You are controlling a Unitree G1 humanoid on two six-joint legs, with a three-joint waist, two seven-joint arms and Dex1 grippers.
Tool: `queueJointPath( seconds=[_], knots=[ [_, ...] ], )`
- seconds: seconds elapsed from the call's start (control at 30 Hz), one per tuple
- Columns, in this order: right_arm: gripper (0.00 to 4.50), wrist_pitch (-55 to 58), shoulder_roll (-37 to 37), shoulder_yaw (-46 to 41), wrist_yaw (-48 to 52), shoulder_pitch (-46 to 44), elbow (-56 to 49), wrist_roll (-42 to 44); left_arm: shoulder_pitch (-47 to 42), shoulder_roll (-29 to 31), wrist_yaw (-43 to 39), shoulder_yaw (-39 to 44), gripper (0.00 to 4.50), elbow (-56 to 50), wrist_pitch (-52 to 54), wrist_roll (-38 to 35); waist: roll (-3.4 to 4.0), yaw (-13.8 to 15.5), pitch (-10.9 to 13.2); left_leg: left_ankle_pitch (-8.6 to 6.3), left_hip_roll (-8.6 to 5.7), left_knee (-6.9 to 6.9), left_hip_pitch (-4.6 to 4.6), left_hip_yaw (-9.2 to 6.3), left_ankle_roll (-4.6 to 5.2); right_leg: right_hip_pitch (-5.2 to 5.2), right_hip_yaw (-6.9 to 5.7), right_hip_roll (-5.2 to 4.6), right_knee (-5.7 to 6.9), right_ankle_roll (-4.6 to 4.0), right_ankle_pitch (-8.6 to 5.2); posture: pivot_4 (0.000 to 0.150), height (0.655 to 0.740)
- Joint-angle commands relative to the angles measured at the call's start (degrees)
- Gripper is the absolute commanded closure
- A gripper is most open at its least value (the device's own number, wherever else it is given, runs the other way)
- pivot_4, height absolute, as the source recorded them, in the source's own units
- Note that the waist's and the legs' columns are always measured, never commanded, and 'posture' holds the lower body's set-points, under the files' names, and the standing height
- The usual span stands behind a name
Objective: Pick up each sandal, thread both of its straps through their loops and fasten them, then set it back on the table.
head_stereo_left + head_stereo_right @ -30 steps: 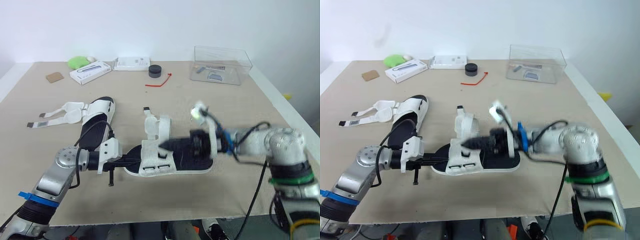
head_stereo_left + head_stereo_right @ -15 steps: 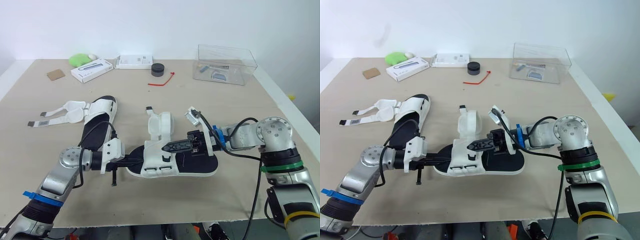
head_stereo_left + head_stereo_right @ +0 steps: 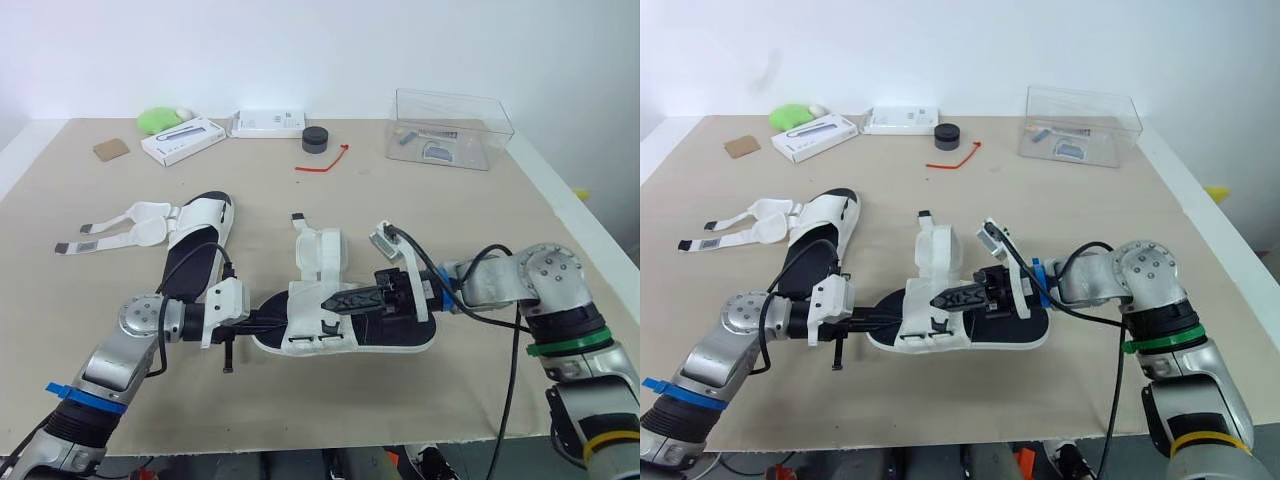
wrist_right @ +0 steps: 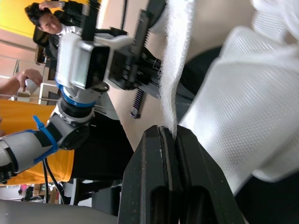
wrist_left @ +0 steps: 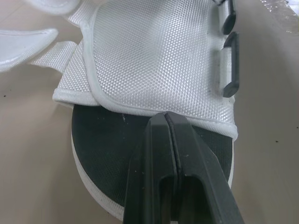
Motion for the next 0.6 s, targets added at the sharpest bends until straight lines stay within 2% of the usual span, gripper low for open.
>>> queueJointPath(
  seconds=[0.03, 0.6],
  knots=[
    [4.44, -0.2, -1.0, 0.7, 0.3, 0.5, -2.0, 1.6, 0.6, 0.3, 0.1, -0.4, 4.50, -1.1, -0.3, 0.7, 0.00, 0.0, 0.0, -0.01, 0.00, 0.00, 0.00, 0.00, 0.01, 0.00, 0.00, 0.00, 0.00, 0.00, 0.00, 0.150, 0.7400],
    [4.44, -0.6, -4.5, 4.2, 2.6, 1.6, -8.2, 1.6, 1.8, 0.1, 1.2, -1.1, 4.50, -2.0, -0.6, 1.2, 0.00, 0.0, 0.0, -0.12, 0.01, 0.00, 0.01, 0.00, 0.20, 0.00, -0.02, -0.09, -0.15, 0.01, 0.00, 0.150, 0.7400]
  ],
)
